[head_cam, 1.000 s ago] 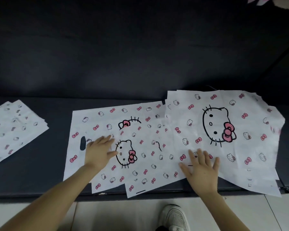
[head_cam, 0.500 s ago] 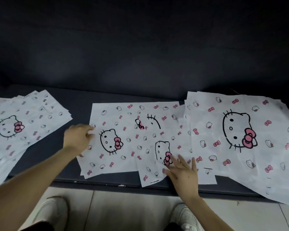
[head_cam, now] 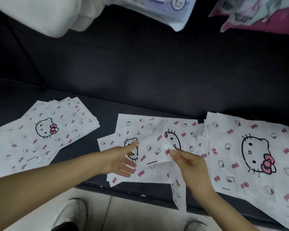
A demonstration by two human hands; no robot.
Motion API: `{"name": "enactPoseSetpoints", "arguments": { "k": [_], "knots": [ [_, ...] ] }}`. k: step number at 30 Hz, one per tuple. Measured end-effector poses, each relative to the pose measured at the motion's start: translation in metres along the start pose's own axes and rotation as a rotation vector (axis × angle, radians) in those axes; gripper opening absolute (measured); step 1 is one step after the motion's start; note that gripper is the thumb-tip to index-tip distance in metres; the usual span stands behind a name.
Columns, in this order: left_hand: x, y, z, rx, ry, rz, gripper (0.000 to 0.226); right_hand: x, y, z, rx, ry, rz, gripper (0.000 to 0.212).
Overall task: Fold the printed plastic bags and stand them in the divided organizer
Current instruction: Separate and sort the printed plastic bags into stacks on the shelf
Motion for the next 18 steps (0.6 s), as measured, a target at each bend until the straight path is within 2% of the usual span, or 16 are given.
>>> {"name": "enactPoseSetpoints", "arguments": {
  "k": [2, 5, 8, 10, 14, 18],
  "knots": [
    [0.006, 0.009, -0.010, 0.214, -0.063, -0.091, 0.058, -0.005, -0.014, -0.008, 0.021, -0.031, 0.025, 0.014],
    [0.028, 0.039, 0.014, 0.435, -0.077, -0.370, 0.037, -0.020, -0.031, -0.034, 0.183, -0.050, 0.056, 0.018],
    [0.057, 0.058, 0.071, 0.438, 0.170, -0.586, 0.021, -0.041, -0.048, -0.071, 0.337, -0.091, 0.128, 0.024],
    [0.075, 0.059, 0.108, 0.427, 0.337, -0.646, 0.029, -0.058, -0.059, -0.102, 0.423, -0.120, 0.175, 0.023],
    [0.106, 0.054, 0.181, 0.385, 0.567, -0.755, 0.046, -0.089, -0.077, -0.177, 0.482, -0.123, 0.253, 0.025],
    [0.143, 0.048, 0.246, 0.390, 0.731, -0.860, 0.053, -0.114, -0.107, -0.252, 0.491, -0.104, 0.408, 0.023]
  ]
}}
Point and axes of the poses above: each hand's wrist, its own x-axis away from the middle knuckle, its own z-axis out of the back of the hand, y = z × x, the point moved 8 cm from there along -x, towards the middle knuckle, and after that the axes turned 7 degrees about -y, right-handed, at the moved point
